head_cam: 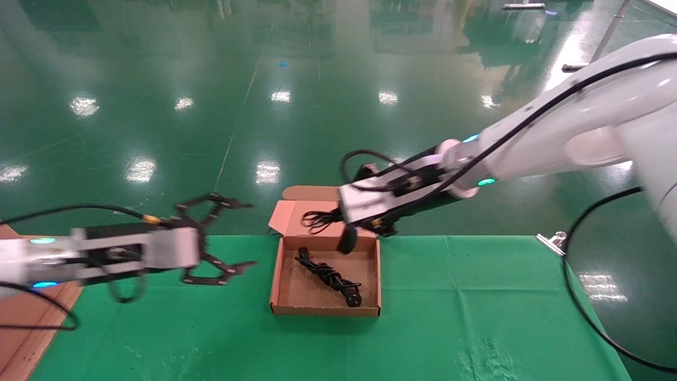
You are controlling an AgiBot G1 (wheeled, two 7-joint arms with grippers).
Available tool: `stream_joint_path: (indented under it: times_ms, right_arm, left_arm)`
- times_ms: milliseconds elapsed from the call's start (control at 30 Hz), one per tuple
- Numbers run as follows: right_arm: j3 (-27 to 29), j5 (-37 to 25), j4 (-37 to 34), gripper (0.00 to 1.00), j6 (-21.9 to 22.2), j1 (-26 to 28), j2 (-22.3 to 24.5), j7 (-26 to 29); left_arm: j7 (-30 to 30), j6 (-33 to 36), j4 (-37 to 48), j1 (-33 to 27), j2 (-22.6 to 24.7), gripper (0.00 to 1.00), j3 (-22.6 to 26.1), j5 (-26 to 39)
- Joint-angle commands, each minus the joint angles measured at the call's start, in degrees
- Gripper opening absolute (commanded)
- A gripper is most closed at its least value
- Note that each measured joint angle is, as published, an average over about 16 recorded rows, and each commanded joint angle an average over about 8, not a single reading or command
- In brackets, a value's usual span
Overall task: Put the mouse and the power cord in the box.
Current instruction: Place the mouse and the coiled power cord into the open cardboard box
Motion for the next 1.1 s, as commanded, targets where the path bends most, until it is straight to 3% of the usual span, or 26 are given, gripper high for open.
stream_joint_path:
  times_ms: [33, 200, 433, 633, 933, 1000, 1100]
  right_arm:
    - [-1.3, 0.7, 4.5, 0.0, 0.8, -1.7, -0.3, 2.8]
    - [-9.6, 3.8, 15.1, 0.0, 7.2, -4.7, -0.4, 11.1]
    - [-20.4, 7.5, 22.8, 0.0, 20.6, -8.3, -0.4, 17.7]
    - [-27.5, 9.3, 23.4, 0.0, 30.1, -11.0, -0.2, 20.2]
    - [-34.4, 11.0, 18.4, 0.0, 34.1, -14.2, 0.1, 21.6]
    - [-35.3, 11.2, 17.0, 0.06, 34.5, -14.7, 0.2, 21.4]
    - [-36.4, 11.3, 15.4, 0.41, 35.1, -15.2, 0.2, 21.0]
  left_arm:
    - [0.8, 3.6, 1.4, -0.6, -2.5, 1.0, -0.9, -1.3]
    - [2.1, 6.5, 5.5, -1.0, -6.8, 1.0, -1.7, -2.5]
    - [3.8, 2.4, 10.4, -0.3, -9.6, 1.0, -1.9, -2.5]
    - [4.6, -0.7, 12.2, 0.9, -10.0, 1.0, -1.8, -2.5]
    - [4.5, -2.8, 12.6, 1.8, -9.6, 1.0, -2.3, -3.2]
    - [4.5, -2.8, 12.5, 1.9, -9.6, 1.0, -2.4, -3.2]
    - [4.5, -2.9, 12.5, 2.0, -9.7, 1.0, -2.4, -3.3]
